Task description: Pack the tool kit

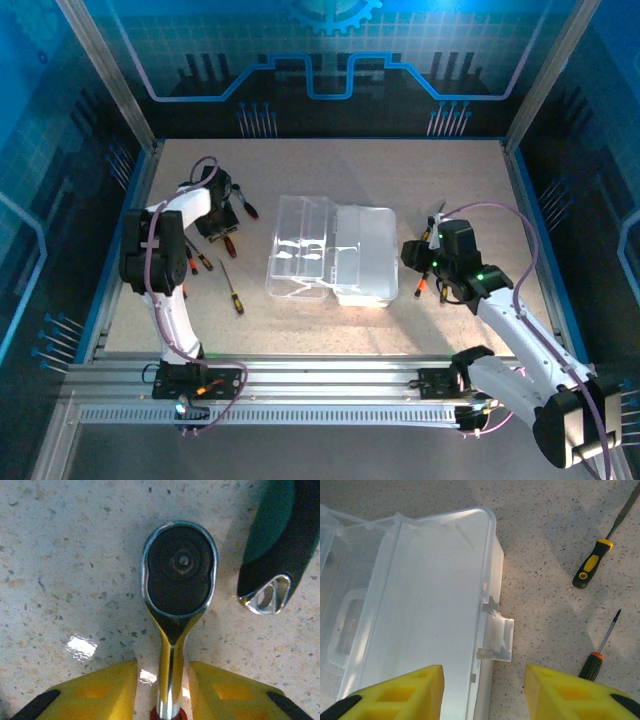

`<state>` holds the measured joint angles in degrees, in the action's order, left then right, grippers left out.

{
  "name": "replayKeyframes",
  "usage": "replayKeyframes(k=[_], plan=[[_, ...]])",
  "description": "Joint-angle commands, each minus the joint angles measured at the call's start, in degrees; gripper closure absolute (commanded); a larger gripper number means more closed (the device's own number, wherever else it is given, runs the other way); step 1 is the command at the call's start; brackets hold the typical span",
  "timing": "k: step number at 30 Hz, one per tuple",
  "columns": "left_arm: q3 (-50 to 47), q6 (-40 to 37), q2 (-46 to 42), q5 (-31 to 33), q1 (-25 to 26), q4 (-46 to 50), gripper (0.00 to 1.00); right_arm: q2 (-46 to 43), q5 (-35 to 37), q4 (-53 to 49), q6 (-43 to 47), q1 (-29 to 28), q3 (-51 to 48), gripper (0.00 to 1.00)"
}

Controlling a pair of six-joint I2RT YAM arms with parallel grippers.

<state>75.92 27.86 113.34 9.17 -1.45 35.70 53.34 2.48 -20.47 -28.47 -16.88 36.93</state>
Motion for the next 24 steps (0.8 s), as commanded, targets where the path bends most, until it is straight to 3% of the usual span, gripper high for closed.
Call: replayKeyframes(k=[1,9,15,24], plan=[[0.7,-1.1,1.5,-2.3,-1.3,-0.6,0.69,-0.9,-0.9,-1.0,-0.7,-0.8,-0.4,0.54],[3.3,-0.3,4.4,-4.3,-2.6,1.0,0.86,-1.9,-1.4,-2.6,-0.8,-0.8,0.5,0.54],[0.4,-0.5,0.9,-6.4,-2.8,-1.5,1.00,-2.1,-2.2,-3.0,-0.9,-0.8,1.8,0.54],[-11.4,3.0,-12.8,-8.1,-2.8,-7.1,1.00,-0.4,-3.8,-2.6,-1.2,-1.4,3.9,0.54]])
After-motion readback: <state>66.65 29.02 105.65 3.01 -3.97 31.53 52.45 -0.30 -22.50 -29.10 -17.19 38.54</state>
